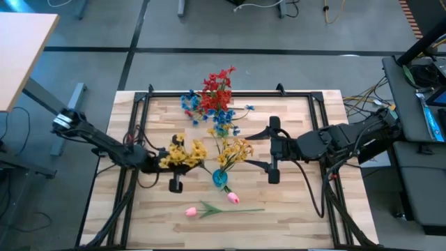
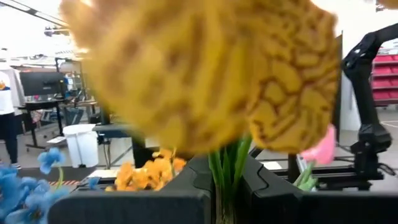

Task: Sort flowers into vase by color
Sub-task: Put the yellow flowers into the blue vase

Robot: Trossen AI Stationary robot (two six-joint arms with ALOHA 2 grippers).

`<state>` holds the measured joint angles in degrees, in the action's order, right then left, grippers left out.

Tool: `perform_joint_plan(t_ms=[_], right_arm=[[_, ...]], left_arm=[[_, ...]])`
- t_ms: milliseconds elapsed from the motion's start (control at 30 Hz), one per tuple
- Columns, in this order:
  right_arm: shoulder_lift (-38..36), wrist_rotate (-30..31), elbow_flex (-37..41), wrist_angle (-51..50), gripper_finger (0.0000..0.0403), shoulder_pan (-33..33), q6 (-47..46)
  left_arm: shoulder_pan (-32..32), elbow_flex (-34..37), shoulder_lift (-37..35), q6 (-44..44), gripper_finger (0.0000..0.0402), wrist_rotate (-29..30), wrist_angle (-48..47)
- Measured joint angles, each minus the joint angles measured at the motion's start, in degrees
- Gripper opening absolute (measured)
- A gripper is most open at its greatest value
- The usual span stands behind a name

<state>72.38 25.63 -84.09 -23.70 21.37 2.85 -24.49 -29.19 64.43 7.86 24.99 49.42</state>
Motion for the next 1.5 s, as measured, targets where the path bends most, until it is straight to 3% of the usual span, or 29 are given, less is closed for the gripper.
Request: perform_joint_plan(t_ms=[300,600,1367,1500], right_arm=[[0.0,0.0,0.0,0.0,0.0297,0.0,-0.4],[0.0,0.0,0.0,0.0,0.0302,0.0,-0.9],[0.0,0.0,0.0,0.0,0.03,0.0,-1.3],[0.0,0.0,0.0,-0.1,0.0301,0.0,-1.3]], left_arm=[[2.8,-1.2,7.4,-5.3,0.0,0.0,2.4],[3.7,-1.8,13.1,-4.7,0.0,0.0,9.0],[4.0,-1.9,11.6,-6.0,0.0,0.0,4.4],[4.0,-1.9,11.6,-6.0,0.0,-2.2,4.5]])
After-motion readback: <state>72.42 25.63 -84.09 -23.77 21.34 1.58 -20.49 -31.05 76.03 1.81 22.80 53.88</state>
